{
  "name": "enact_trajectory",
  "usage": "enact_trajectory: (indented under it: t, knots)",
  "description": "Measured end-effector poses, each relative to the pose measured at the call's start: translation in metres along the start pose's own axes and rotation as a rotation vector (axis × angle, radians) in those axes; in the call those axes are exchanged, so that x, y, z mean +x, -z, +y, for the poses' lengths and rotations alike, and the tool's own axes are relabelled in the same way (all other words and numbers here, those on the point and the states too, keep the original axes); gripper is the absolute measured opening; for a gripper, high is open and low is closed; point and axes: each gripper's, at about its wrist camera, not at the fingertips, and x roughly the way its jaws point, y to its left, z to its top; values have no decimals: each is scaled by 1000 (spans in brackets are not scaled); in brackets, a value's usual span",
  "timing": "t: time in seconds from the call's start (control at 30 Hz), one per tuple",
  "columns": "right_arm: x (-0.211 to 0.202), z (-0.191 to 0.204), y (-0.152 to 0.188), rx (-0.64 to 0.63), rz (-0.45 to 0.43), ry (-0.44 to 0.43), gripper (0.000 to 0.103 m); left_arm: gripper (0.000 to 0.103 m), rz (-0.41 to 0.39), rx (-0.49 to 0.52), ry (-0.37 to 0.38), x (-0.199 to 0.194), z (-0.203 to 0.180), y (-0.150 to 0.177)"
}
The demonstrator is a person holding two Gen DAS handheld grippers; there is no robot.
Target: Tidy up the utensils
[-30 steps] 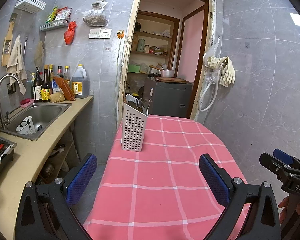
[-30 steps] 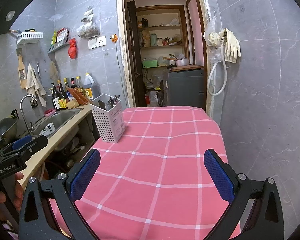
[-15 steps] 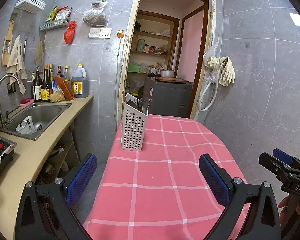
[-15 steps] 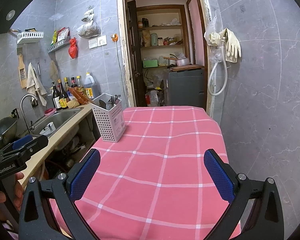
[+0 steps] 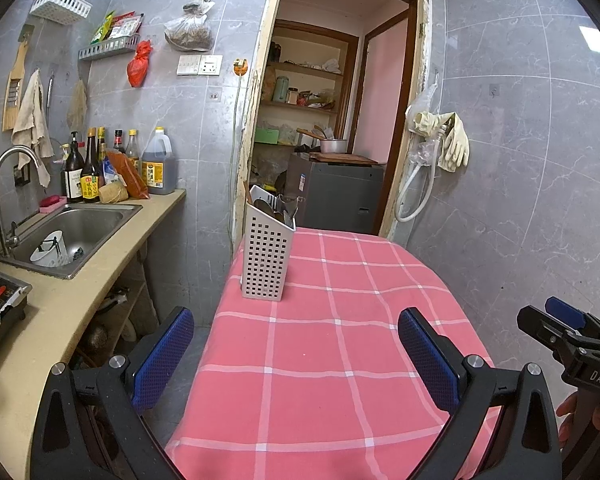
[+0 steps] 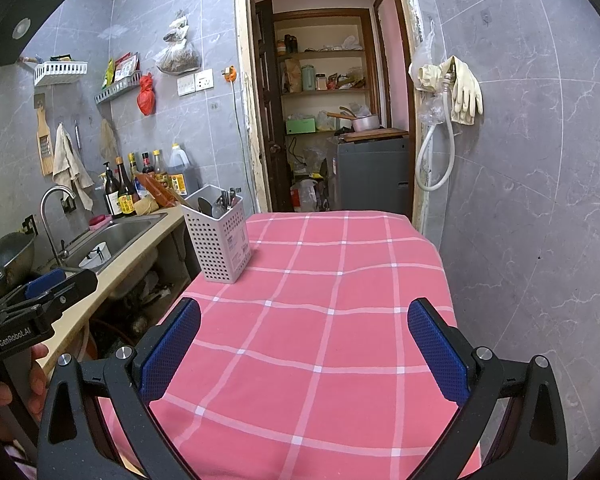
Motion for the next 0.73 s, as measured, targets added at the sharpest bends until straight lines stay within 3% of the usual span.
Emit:
enact_trajectory:
  t: [0.33,0.73]
  knots:
    - [-1,0,-1,1,-1,1,102,103,26,20,-58,4,-10,7]
    - [-1,0,0,1,2,1,102,103,28,18,-63,6,-10,7]
